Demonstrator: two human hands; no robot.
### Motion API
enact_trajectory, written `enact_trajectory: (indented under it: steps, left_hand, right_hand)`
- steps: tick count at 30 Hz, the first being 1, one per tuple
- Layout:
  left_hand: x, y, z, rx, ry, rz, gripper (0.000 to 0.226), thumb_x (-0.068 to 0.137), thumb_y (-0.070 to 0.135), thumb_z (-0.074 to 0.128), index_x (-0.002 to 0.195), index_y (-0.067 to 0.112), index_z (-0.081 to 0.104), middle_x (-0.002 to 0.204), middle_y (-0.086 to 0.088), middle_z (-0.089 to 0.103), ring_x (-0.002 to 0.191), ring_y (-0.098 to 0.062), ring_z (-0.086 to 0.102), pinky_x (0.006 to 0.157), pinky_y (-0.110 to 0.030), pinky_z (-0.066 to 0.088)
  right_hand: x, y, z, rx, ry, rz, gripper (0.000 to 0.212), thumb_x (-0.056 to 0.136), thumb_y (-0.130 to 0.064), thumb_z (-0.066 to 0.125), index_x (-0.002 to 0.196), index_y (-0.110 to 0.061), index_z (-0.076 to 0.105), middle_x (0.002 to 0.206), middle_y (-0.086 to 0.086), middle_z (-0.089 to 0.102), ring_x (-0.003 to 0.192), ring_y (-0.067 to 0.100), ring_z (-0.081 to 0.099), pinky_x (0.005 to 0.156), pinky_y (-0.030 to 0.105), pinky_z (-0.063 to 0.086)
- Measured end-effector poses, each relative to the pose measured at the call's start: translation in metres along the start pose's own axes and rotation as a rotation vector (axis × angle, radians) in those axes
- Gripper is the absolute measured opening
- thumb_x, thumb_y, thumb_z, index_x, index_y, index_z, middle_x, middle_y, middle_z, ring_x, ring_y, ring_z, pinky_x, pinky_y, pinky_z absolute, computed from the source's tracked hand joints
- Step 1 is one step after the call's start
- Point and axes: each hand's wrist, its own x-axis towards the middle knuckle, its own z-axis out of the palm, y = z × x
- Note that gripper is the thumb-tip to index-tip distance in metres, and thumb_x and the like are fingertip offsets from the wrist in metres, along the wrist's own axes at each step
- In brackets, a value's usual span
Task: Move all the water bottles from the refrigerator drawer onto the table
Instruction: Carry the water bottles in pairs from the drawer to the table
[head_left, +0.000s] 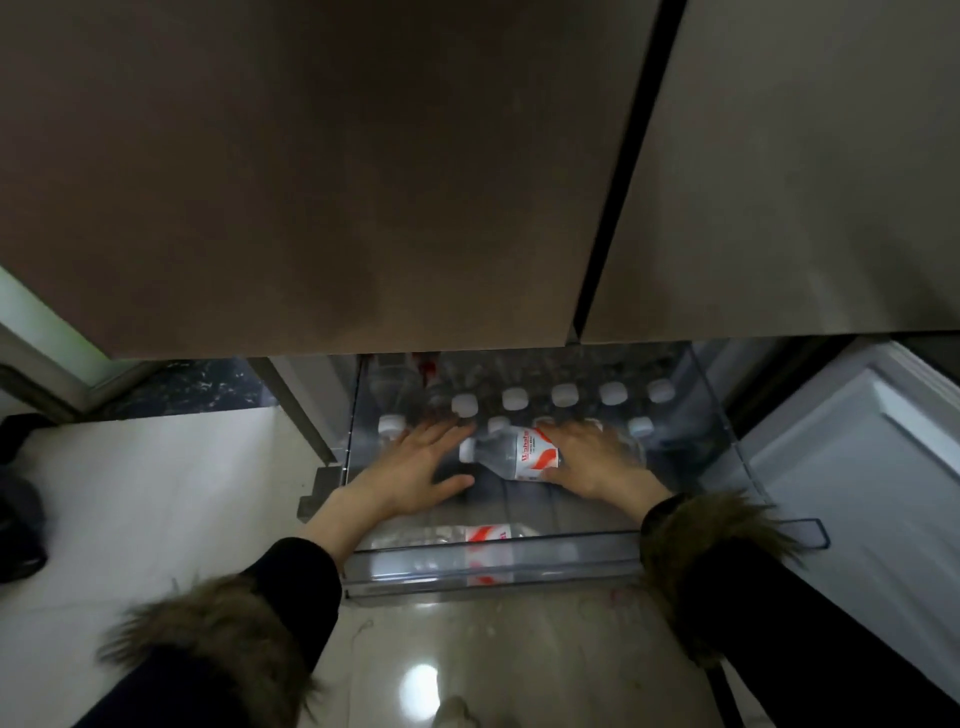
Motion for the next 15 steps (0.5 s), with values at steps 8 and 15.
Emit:
enact_trajectory:
  steps: [8, 15]
  left_hand:
    - [0.017, 0.012, 0.001, -0.142, -0.067, 0.067, 0.056, 0.089, 0.038, 0.056, 0.140, 0.023, 0.039, 0.147, 0.000, 0.039, 0.133, -0.017, 0.037, 0.110, -0.029, 0.031]
    - [0.045, 0.043, 0.010, -0.349, -0.281, 0.132, 0.036, 0.086, 0.028, 0.062, 0.121, 0.019, 0.061, 0.125, 0.002, 0.061, 0.113, -0.011, 0.056, 0.103, -0.032, 0.043]
  right_hand:
    - [0.013, 0.006, -0.008, -0.018, -0.047, -0.013, 0.069, 0.078, -0.045, 0.068, 0.136, -0.026, 0.036, 0.137, 0.006, 0.048, 0.122, 0.026, 0.048, 0.101, 0.038, 0.037]
    - [0.002, 0.033, -0.006, -0.052, -0.043, 0.078, 0.075, 0.075, -0.041, 0.072, 0.138, -0.023, 0.034, 0.137, 0.007, 0.048, 0.122, 0.025, 0.049, 0.101, 0.039, 0.039]
